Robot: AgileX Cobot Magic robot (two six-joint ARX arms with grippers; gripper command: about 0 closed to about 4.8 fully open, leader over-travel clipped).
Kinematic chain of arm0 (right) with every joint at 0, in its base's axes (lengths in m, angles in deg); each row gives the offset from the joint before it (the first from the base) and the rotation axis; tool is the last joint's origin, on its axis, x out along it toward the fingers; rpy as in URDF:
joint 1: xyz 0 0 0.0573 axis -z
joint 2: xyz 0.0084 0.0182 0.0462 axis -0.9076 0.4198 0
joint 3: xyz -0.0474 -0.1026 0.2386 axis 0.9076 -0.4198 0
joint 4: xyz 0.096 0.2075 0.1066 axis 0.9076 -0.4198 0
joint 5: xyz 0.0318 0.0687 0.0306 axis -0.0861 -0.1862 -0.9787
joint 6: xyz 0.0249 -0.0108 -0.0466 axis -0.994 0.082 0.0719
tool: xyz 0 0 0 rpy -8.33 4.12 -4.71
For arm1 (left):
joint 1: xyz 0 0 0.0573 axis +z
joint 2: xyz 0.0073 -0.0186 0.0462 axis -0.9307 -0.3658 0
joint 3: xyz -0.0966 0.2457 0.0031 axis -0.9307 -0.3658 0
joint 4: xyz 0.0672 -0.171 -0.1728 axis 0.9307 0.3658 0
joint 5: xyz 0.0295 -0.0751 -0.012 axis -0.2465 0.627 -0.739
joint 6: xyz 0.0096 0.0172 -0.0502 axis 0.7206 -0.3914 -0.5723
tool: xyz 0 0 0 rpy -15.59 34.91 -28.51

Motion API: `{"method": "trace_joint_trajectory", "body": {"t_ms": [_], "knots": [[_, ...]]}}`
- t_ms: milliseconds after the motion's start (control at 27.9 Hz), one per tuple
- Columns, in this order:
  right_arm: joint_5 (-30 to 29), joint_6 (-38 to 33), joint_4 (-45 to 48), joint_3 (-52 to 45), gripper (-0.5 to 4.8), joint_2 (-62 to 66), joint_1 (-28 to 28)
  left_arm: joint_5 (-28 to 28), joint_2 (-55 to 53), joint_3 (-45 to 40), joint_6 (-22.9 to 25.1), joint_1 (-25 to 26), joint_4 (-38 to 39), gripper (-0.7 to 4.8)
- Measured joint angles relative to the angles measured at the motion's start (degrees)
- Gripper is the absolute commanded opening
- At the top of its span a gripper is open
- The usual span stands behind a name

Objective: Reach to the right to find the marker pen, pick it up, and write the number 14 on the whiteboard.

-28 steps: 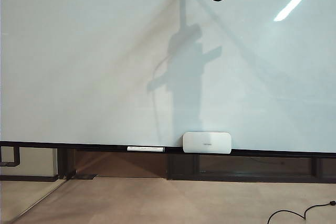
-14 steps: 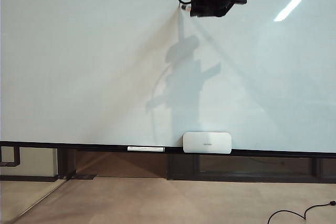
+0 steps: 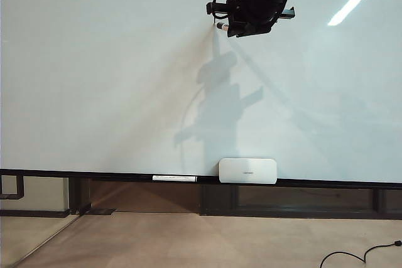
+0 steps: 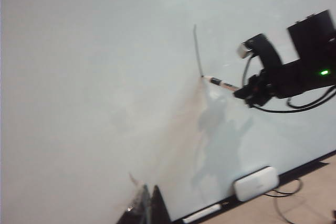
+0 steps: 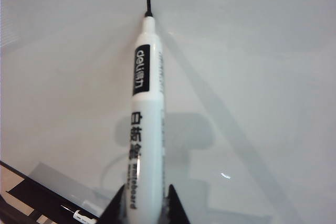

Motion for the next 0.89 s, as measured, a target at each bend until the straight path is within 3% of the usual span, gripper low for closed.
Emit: {"method": "trace_joint_trajectory", "body": {"t_ms": [179, 322, 465, 895], "knots": [[2.6, 0.2, -5.0, -0.2, -0.01, -3.8, -3.1, 4.9, 0.0, 0.1, -2.8, 0.0, 3.8, -0.06], [4.6, 2.2, -2.5, 0.1, -0.01, -7.8, -6.6, 6.6, 0.0, 0.2, -3.9, 0.0, 4.3, -0.06], [10.7, 3.9, -1.7, 0.1, -0.01, -8.2, -6.6, 10.5, 0.0, 0.2, -3.9, 0.0, 4.3, -0.06], [13.5, 6.5, 3.8, 0.1, -0.01, -8.1, -5.4, 13.4, 0.0, 0.2, -3.9, 0.0, 4.7, -0.06]]}}
